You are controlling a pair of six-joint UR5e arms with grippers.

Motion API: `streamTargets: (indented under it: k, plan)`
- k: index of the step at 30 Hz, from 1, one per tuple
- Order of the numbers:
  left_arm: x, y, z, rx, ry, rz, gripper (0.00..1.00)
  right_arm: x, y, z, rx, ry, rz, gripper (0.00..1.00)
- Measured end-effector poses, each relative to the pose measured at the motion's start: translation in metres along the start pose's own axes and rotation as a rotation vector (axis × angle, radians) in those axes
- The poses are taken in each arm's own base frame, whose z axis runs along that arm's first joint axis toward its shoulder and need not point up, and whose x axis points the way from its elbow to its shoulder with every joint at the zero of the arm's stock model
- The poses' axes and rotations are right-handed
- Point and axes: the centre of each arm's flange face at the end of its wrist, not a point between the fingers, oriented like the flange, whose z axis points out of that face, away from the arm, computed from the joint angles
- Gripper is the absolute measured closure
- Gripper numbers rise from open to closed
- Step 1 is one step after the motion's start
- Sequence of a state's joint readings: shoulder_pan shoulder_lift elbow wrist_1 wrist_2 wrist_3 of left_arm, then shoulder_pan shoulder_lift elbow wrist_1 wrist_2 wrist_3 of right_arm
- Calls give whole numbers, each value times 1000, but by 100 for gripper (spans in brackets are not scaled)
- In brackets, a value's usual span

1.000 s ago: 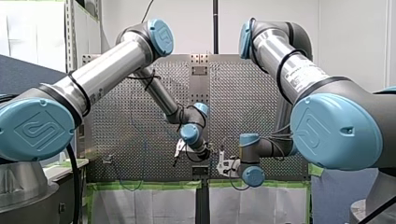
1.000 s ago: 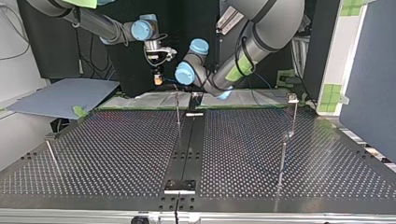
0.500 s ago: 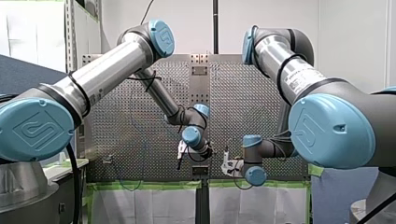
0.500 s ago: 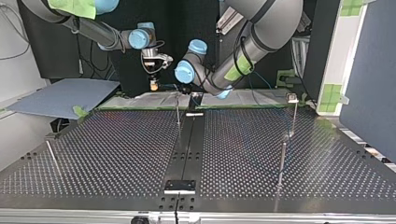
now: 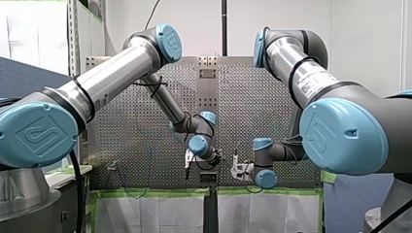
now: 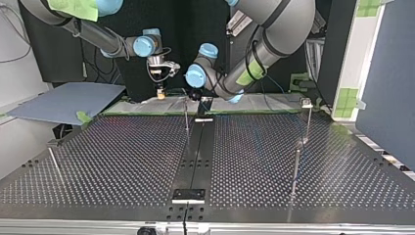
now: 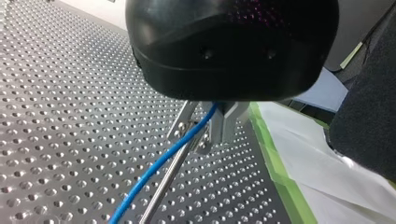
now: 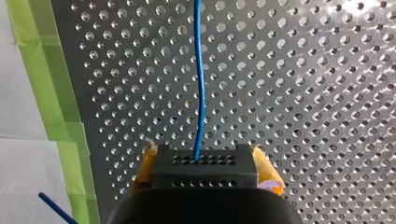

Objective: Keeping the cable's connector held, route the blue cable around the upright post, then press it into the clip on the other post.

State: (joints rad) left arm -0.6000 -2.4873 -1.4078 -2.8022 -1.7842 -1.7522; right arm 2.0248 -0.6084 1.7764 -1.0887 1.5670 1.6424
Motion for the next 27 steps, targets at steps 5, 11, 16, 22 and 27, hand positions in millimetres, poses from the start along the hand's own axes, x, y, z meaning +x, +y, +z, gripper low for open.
streamTargets:
  k: [5,11,16,22,27]
  plan:
    - [-3,5,4,-2,-18,-20,100,1,4,3,3,6,1,100]
    - [-5,13,9,0,-27,-51,100,5,8,10,0,15,1,100]
    - [-7,18,13,22,-27,-82,100,6,12,13,-6,19,2,100]
    - [-8,22,16,44,-25,-122,100,7,18,16,-13,25,4,100]
    - [-4,24,18,65,-13,-156,100,5,20,17,-11,24,4,100]
